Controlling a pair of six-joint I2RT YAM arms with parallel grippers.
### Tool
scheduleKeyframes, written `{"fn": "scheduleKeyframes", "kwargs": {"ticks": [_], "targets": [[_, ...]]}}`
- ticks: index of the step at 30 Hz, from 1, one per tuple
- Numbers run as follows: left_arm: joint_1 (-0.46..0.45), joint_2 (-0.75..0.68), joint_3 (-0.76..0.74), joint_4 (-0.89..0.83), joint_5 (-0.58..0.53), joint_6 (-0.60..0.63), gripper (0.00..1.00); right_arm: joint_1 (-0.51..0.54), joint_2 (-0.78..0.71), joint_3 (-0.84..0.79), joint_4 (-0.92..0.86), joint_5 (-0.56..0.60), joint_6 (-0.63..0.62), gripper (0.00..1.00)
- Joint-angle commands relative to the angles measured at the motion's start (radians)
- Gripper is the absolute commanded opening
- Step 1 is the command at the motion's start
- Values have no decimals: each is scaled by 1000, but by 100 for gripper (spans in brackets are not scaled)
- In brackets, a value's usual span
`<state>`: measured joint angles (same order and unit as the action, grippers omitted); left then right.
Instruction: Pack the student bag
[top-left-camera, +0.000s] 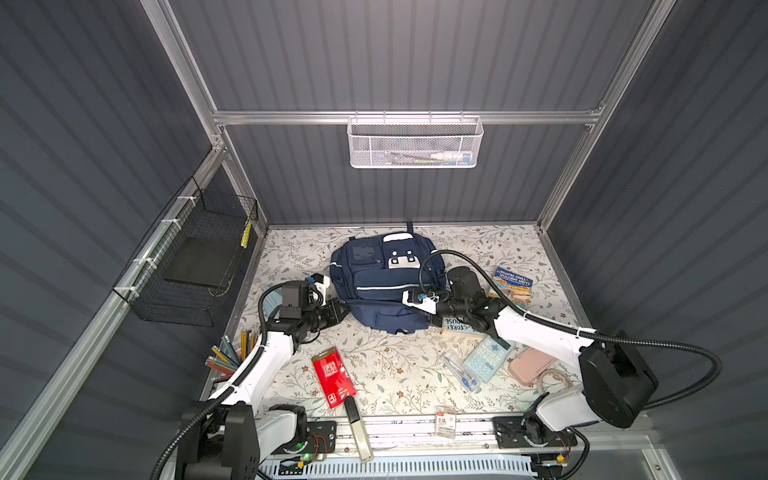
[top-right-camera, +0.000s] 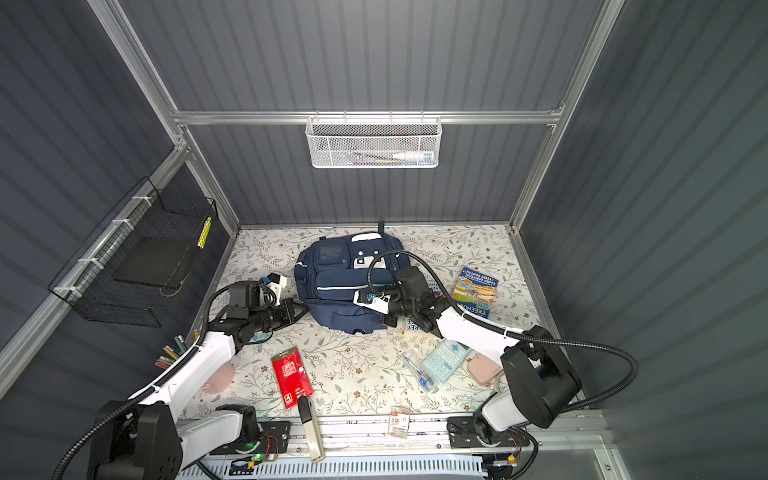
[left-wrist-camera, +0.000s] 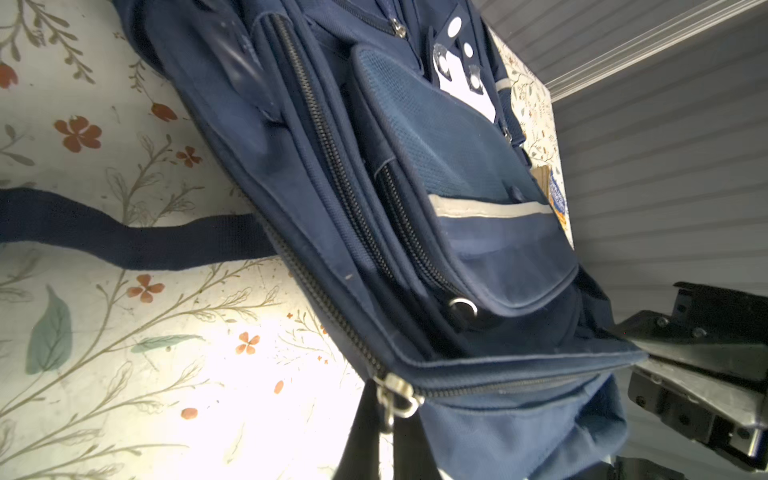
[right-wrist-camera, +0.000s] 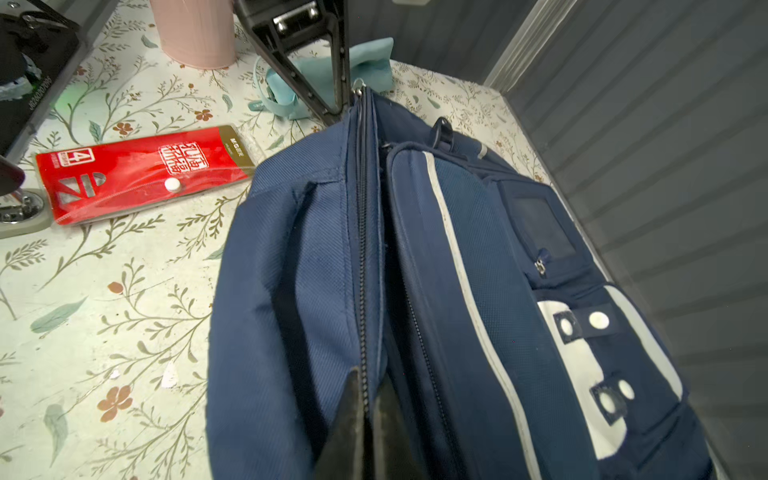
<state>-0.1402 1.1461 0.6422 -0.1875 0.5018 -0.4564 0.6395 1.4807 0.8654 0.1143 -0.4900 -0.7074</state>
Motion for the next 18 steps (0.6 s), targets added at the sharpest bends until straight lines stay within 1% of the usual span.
{"fn": "scheduleKeyframes", "kwargs": {"ticks": [1,2,3,4,5,7,10,11,13,16,18], "targets": [[-42,-57,14,-14,-125,-33,0,3,-3,45,-77,174,50,23],[-65,-72,9,-16,-128,-53,0,18,-19,44,-55,204,95,35],[-87,-82,3,-16,-128,-69,0,39,-39,40,-40,208,129,46],[-105,-89,-1,-16,-129,-81,0,63,-50,43,-38,219,147,52],[-130,-96,-5,-14,-135,-95,0,101,-55,55,-41,256,165,56],[-168,-107,-15,-1,-137,-123,0,164,-37,91,-57,270,204,58],[-235,-123,-12,-5,-165,-149,0,248,44,153,-53,318,273,61],[-255,-126,-10,-5,-202,-155,0,271,79,173,-43,337,284,63],[-279,-128,-11,2,-207,-170,0,295,141,214,-41,330,302,64],[-304,-127,-15,6,-211,-179,0,308,222,277,-43,359,335,62],[-306,-136,-16,-6,-223,-174,0,307,253,295,-50,382,335,57]]}}
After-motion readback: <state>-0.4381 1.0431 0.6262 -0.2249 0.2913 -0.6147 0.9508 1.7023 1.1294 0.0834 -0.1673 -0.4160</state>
